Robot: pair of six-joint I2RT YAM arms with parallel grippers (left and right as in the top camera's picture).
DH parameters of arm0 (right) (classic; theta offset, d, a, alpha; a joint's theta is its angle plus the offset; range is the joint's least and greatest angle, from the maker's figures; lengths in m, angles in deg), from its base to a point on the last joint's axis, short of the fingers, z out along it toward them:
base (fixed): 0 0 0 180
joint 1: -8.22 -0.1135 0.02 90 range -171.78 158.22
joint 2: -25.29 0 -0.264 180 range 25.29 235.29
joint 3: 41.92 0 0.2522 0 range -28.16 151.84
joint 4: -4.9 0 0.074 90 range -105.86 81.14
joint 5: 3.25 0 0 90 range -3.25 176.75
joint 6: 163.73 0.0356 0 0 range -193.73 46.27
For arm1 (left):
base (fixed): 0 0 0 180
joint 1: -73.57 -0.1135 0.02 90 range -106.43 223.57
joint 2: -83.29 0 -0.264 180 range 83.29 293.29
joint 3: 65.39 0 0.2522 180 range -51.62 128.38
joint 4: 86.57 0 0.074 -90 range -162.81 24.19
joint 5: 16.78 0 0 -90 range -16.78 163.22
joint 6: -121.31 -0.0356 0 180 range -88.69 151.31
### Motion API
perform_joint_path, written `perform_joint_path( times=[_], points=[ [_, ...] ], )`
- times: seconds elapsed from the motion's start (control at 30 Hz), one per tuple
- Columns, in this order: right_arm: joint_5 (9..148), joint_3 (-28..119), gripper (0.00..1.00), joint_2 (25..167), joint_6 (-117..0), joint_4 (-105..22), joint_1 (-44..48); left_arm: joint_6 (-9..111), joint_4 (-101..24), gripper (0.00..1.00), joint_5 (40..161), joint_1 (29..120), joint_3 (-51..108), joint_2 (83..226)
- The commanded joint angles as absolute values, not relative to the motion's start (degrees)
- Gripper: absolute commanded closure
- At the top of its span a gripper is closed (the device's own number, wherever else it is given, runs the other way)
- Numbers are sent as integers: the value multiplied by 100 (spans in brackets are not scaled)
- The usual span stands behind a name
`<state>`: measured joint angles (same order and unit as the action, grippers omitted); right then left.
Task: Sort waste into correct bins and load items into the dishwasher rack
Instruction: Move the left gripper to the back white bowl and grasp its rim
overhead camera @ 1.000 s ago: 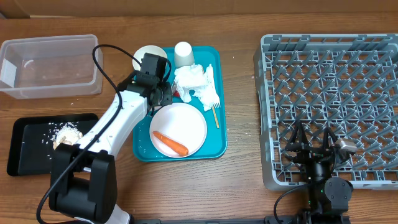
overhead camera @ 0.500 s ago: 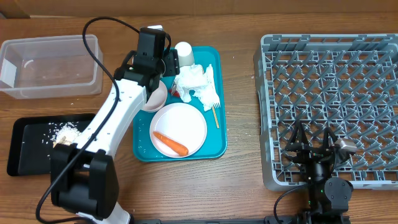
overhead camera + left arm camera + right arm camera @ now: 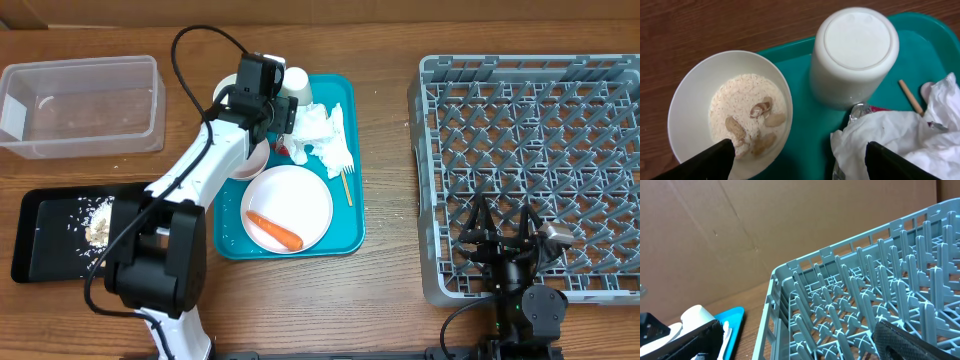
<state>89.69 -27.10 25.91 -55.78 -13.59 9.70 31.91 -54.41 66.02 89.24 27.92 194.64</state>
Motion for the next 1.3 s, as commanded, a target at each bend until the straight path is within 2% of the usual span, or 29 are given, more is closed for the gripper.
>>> perform_joint_path(
  times=[0.0, 0.47, 0.8, 0.9, 0.97, 1.1, 1.27],
  points=[
    [8964, -2771, 0, 2545, -5617, -1333, 985, 2695, -5503, 13, 6398, 8891, 2886, 19825],
    [8964, -2771, 0, 2545, -5617, -1333, 985, 2824, -5970, 21, 6169, 8845, 2917, 20081],
    [8964, -2771, 0, 2545, -5617, -1333, 985, 3222, -4891, 23, 6899, 8849, 3826, 20028],
    [8964, -2771, 0, 2545, -5617, -1333, 985, 3270, -4635, 29, 6873, 8847, 4073, 20028],
    [8964, -2771, 0, 2545, -5617, -1333, 985, 3268, -4681, 29, 6873, 8810, 4089, 20028],
    [8964, -2771, 0, 2545, -5617, -1331, 985, 3264, -4692, 23, 6833, 8611, 4038, 20107],
    [8964, -2771, 0, 2545, -5617, -1331, 985, 3261, -4506, 26, 6840, 8381, 4034, 20288]
  ],
)
